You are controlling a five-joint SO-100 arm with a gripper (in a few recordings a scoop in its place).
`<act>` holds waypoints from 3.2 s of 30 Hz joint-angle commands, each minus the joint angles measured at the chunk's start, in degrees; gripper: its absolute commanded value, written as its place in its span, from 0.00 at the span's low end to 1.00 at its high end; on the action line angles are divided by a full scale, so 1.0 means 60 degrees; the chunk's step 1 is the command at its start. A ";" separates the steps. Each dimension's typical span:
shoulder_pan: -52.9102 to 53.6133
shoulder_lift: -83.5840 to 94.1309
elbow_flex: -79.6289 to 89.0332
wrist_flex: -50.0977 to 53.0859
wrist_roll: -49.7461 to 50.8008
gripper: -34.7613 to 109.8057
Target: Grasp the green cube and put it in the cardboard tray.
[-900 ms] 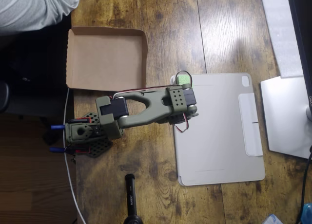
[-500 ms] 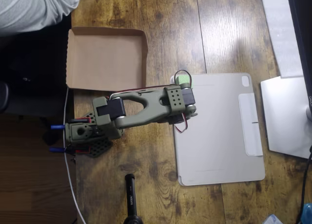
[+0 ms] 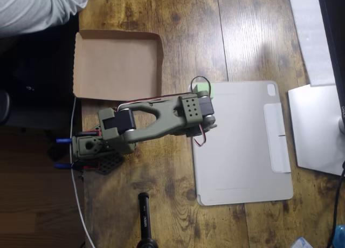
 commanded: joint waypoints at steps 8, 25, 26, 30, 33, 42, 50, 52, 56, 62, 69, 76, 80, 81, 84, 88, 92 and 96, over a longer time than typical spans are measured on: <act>0.0146 0.0044 -0.0820 -0.0645 0.0615 0.24; -0.1157 -0.0088 -0.1362 -0.0791 0.0161 0.24; -0.1567 -0.0073 -0.1377 -0.0820 0.0176 0.24; -0.2651 -0.0220 -0.1919 -0.0937 0.0234 0.24; -0.3047 -0.0322 -0.2388 -0.1113 0.0088 0.24; -0.3911 -0.0864 -0.3574 -0.1655 0.0015 0.24; -0.3794 -0.2036 -0.3545 -0.2959 0.0396 0.26; -0.3735 -0.2681 -0.3882 -0.3062 0.0366 0.27; -0.3618 -0.3105 -0.3911 -0.3105 0.0718 0.30; -0.3501 -0.2813 -0.3926 -0.3237 0.0527 0.35; -0.3311 -0.2578 -0.3955 -0.3398 0.0073 0.39; -0.3428 -0.2549 -0.2710 -0.4424 -0.0352 0.43; -0.3457 -0.2593 -0.2021 -0.5259 -0.0527 0.44; -0.3472 -0.2593 -0.1890 -0.5405 -0.0557 0.45; -0.3516 -0.2607 -0.1714 -0.5654 -0.0659 0.46; -0.3516 -0.2622 -0.1494 -0.6006 -0.0703 0.46; -0.3472 -0.2534 -0.1099 -0.6387 -0.0806 0.46; -0.3325 -0.2271 -0.0454 -0.6973 -0.1040 0.46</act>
